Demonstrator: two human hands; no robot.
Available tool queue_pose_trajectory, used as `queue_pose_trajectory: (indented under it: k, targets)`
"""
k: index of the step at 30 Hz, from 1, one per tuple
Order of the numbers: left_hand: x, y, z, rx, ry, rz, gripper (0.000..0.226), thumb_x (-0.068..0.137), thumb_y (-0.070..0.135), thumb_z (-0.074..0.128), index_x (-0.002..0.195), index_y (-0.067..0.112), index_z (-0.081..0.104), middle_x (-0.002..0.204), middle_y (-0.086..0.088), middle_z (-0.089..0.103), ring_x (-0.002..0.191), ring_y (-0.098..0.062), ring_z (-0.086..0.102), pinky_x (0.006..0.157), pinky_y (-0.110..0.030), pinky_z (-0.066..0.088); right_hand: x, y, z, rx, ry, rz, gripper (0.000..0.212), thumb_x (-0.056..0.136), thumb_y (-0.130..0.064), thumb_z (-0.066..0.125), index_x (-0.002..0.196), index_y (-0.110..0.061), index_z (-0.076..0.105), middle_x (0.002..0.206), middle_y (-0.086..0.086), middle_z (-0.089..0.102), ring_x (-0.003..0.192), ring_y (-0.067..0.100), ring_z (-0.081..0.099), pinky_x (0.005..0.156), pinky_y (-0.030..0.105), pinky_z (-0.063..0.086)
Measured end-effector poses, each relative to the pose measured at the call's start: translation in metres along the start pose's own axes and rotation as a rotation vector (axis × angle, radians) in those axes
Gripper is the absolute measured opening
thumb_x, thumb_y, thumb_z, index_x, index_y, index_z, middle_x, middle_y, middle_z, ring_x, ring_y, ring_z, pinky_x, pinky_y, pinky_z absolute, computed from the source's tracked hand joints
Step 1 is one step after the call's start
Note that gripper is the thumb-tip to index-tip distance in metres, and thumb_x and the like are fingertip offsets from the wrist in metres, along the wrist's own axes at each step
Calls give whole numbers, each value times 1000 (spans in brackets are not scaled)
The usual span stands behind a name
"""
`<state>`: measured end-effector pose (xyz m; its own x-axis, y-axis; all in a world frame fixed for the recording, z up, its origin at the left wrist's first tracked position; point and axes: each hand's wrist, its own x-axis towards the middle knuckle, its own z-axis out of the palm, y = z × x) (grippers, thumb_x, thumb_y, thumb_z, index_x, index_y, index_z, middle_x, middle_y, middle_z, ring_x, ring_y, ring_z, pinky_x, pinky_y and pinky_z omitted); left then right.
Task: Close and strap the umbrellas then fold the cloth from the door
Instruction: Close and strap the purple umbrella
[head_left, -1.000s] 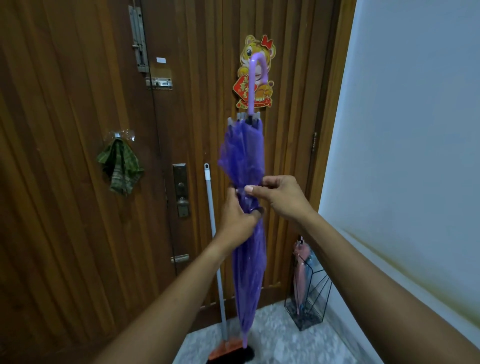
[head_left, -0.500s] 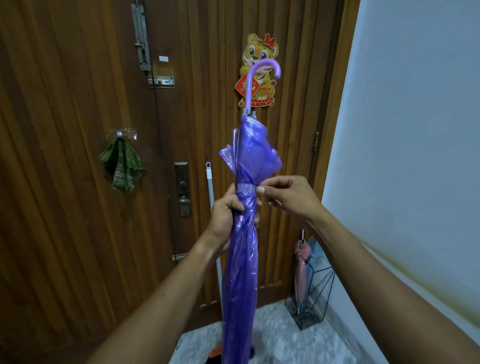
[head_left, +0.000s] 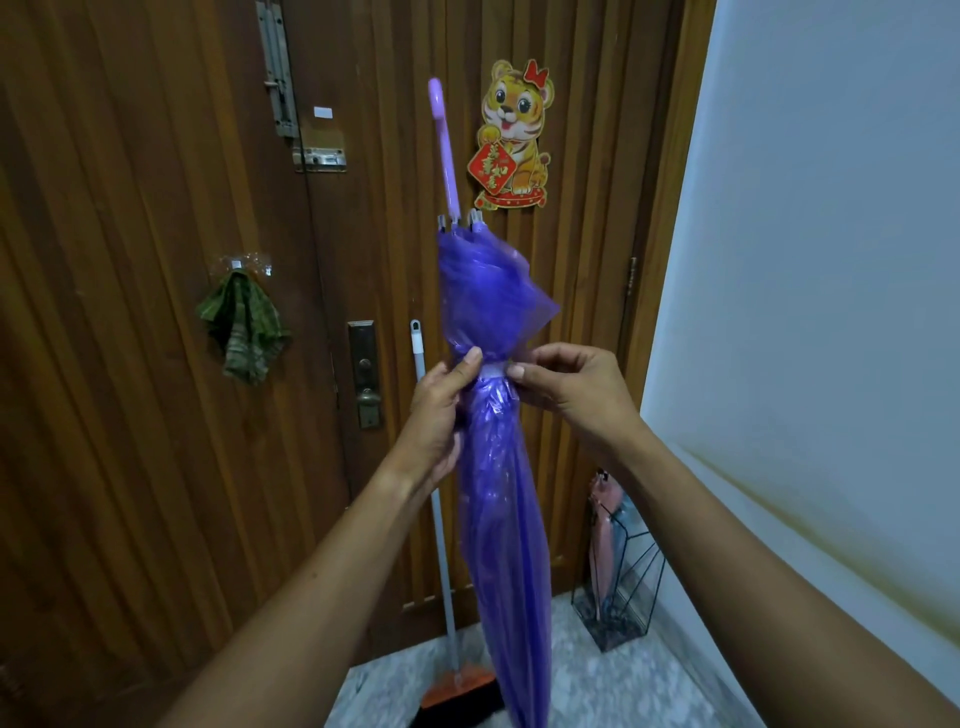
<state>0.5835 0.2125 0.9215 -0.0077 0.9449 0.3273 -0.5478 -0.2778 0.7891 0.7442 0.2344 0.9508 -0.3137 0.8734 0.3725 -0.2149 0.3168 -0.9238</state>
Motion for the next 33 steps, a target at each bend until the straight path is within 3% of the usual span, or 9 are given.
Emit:
queue_pose_trajectory:
  k: [3, 7, 9, 11, 13, 15, 20, 27, 33]
  targets:
    - [3, -5, -3, 71, 102, 11, 37, 101, 25, 54, 123, -2, 63, 100, -16, 70, 79, -20, 70, 69, -29, 58, 0, -1, 6, 36, 52, -9, 10, 80, 7, 75, 89, 3, 71, 87, 17, 73, 77, 19, 74, 69, 28, 62]
    - [2, -13, -5, 303, 223, -37, 28, 104, 25, 47, 105, 6, 68, 85, -11, 68, 65, -13, 66, 62, -25, 53, -4, -2, 12, -62, 72, -60, 16, 79, 4, 78, 94, 4, 73, 86, 14, 74, 75, 11, 73, 67, 21, 59]
    - [-1, -12, -8, 249, 169, -81, 31, 102, 27, 48, 108, 5, 68, 90, -13, 66, 69, -16, 65, 71, -30, 52, -5, -3, 13, -111, 69, -75, 17, 78, 2, 79, 94, 3, 74, 85, 15, 75, 75, 15, 73, 67, 25, 60]
    - [-6, -6, -6, 164, -5, -92, 42, 96, 32, 50, 118, -1, 65, 101, -17, 65, 82, -22, 65, 84, -38, 51, -6, -2, 14, -187, 85, -100, 14, 77, -1, 82, 90, -2, 76, 78, 9, 76, 71, 16, 73, 63, 28, 60]
    - [-8, -2, -1, 246, -118, -102, 47, 94, 32, 52, 123, -3, 63, 112, -18, 67, 94, -25, 65, 90, -38, 52, -8, 0, 17, -258, 112, -140, 9, 79, -5, 81, 86, -7, 76, 70, 0, 75, 66, 12, 73, 59, 25, 58]
    - [-4, -1, 3, 267, -92, -134, 44, 94, 36, 61, 122, 3, 69, 119, -18, 68, 101, -27, 65, 95, -38, 50, -10, 4, 20, -281, 123, -196, 7, 80, -4, 79, 84, -9, 76, 68, -1, 74, 67, 12, 74, 62, 25, 58]
    - [3, -3, -7, 46, 105, -147, 24, 92, 28, 68, 101, 6, 71, 85, -8, 66, 71, -18, 65, 69, -30, 53, -14, 18, 24, -259, 136, -227, 15, 75, -11, 85, 88, -12, 78, 83, 2, 78, 83, 15, 75, 81, 35, 61]
    - [-3, -5, -14, -203, 93, -97, 35, 96, 24, 61, 124, 3, 61, 100, -13, 70, 87, -23, 68, 91, -38, 52, -16, 21, 25, -193, 125, -179, 16, 79, -6, 80, 95, -3, 77, 90, 8, 78, 89, 20, 76, 87, 45, 60]
    - [-8, -3, -10, -230, 86, -41, 36, 99, 26, 52, 127, 4, 56, 92, -12, 68, 81, -24, 66, 89, -39, 50, -17, 23, 26, -124, 116, -139, 17, 79, -7, 82, 95, -5, 77, 90, 9, 78, 88, 24, 76, 84, 44, 61]
